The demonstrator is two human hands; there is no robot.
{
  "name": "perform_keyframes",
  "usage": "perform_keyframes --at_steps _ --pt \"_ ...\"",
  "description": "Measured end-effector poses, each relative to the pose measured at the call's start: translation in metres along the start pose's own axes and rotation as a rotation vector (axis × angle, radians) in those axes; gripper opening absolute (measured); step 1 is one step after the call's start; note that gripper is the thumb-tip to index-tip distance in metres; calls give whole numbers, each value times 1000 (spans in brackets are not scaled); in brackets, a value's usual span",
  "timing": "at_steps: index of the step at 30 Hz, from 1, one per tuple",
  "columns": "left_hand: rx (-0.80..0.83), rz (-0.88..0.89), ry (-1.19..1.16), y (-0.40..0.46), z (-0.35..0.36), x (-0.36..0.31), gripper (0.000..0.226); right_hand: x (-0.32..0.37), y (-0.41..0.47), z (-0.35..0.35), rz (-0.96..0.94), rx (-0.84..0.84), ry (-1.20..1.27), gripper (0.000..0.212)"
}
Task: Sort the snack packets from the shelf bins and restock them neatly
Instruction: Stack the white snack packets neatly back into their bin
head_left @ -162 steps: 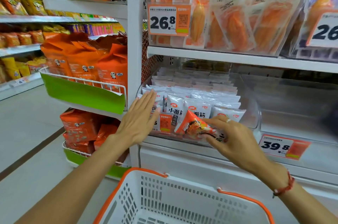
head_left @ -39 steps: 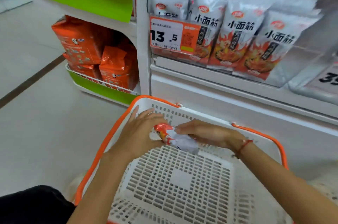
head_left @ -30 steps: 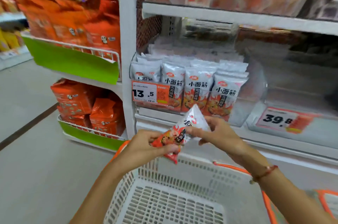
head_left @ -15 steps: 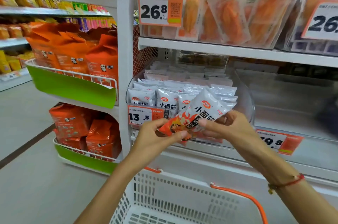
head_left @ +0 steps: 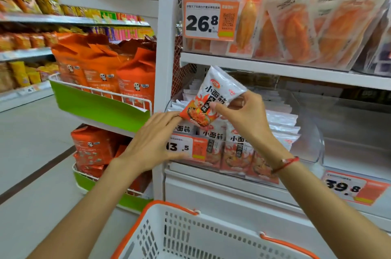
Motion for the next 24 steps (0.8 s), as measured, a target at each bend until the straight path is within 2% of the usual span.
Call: perform_keyframes --at_steps 2,4,6,9,12,14,17,22,24 --pt "-61 -51 -45 -10 -12 12 83 0 5 13 -29 1 -40 24" --pt "-175 -242 -205 -27 -24 27 76 2 7 26 -70 36 -117 22" --pt "-324 -377 -327 -39 -34 37 66 11 7 36 -119 81 -185 29" --pt "-399 -282 -340 -30 -49 26 49 32 4 20 -207 63 -245 38" --pt "-349 -132 -286 -2 -50 4 36 34 -4 -18 -238 8 -206 44" --pt "-254 -74 -282 22 -35 -8 37 21 -8 -36 -201 -5 -164 48" --pt "-85 9 -196 50 -6 -18 40 -3 -12 -33 -132 40 -233 38" --pt "-54 -2 -39 64 -6 -11 29 -5 -7 -17 -133 119 -314 22" --pt "-47 -24 -9 65 -6 -9 32 1 -2 -18 -118 171 -352 15"
Point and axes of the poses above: each hand's wrist, its own y-axis towards the middle knuckle, its own z-axis out of the palm, x = y × z, the point moved 8 cm from there along y, towards the middle knuckle, and after that the axes turned 7 degrees about z, right-handed, at the moved point
